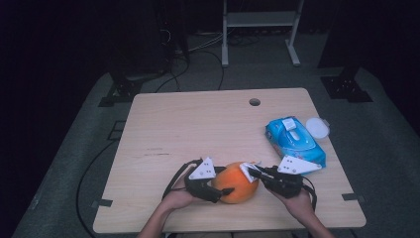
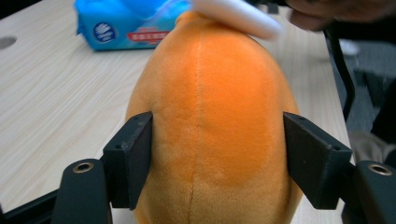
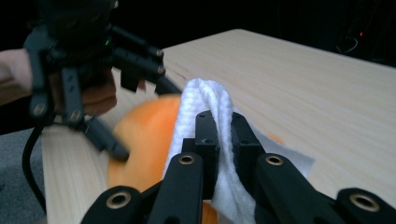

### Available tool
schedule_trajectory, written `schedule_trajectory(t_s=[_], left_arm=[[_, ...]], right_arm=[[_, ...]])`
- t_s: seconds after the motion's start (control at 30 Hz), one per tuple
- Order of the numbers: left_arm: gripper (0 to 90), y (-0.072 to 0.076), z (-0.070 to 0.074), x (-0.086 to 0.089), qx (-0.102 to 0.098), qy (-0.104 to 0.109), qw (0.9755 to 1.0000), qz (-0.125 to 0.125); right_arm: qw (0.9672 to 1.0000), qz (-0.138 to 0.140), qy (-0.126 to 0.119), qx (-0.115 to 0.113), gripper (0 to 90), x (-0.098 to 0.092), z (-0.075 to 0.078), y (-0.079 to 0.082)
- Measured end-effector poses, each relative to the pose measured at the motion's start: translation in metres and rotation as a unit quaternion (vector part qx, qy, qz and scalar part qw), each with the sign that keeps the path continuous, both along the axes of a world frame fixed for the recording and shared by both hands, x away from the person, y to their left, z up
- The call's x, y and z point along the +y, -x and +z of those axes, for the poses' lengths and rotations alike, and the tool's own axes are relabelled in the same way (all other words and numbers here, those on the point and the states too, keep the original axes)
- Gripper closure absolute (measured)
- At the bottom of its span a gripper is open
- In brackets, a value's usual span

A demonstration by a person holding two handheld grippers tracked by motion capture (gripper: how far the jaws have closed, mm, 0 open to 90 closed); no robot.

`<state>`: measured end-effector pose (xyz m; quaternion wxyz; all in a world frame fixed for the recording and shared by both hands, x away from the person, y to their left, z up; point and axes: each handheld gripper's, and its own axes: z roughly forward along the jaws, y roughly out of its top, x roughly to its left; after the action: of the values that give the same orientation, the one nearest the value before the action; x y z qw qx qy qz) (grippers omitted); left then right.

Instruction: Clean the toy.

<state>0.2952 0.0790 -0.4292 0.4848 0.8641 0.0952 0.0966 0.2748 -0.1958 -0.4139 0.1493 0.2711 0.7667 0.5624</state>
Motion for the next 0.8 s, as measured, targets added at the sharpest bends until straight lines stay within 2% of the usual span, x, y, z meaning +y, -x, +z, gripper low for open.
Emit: schedule_trajectory(t_s=[0.1,0.17,0.27,0.3,0.33,0.37,0.43,0.47,0.5,0.6,0.73,0.8], left_arm=[[29.8,0.003,0.002,-0.002,-0.003,-0.003,0.9999,-0.01],[29.7,0.003,0.001,-0.002,-0.001,0.001,0.9999,-0.012],[22.4,0.002,0.002,-0.002,0.008,0.01,0.9999,-0.011],[16.9,-0.003,0.003,-0.002,0.035,0.024,0.9991,0.009],[14.1,-0.005,0.004,-0.002,0.042,0.026,0.9986,0.017],[10.1,-0.008,0.003,-0.004,0.06,0.016,0.9975,0.034],[8.3,-0.012,0.0,-0.004,0.097,0.021,0.9944,0.037],[11.6,-0.012,-0.001,-0.003,0.096,0.025,0.9946,0.031],[15.4,-0.009,-0.001,-0.004,0.076,0.02,0.9966,0.026],[24.2,-0.002,0.003,-0.008,0.048,0.01,0.9986,0.02],[27.5,0.007,0.008,-0.018,0.012,-0.011,0.9998,0.01],[27.6,0.009,0.008,-0.021,0.0,-0.019,0.9998,0.005]], right_arm=[[0.9999,-0.01,0.005,-0.004,83.6,-0.002,0.0,-0.005],[0.9998,-0.018,0.008,0.003,83.6,-0.008,-0.004,-0.009],[0.9994,-0.03,0.013,0.01,83.6,-0.017,-0.008,-0.01],[0.9993,-0.031,0.018,0.01,83.7,-0.02,-0.008,-0.01],[0.9991,-0.033,0.022,0.013,83.7,-0.022,-0.009,-0.009],[0.9991,-0.032,0.024,0.015,83.6,-0.023,-0.01,-0.008],[0.999,-0.032,0.028,0.015,83.6,-0.027,-0.011,-0.007],[0.999,-0.031,0.026,0.018,83.6,-0.028,-0.01,-0.006],[0.999,-0.031,0.026,0.019,83.6,-0.029,-0.009,-0.005],[0.9992,-0.024,0.027,0.016,83.6,-0.025,-0.005,-0.002],[0.9997,0.0,0.021,0.009,83.6,-0.012,0.004,0.004],[0.9994,0.016,0.029,-0.002,83.6,-0.002,0.008,0.009]])
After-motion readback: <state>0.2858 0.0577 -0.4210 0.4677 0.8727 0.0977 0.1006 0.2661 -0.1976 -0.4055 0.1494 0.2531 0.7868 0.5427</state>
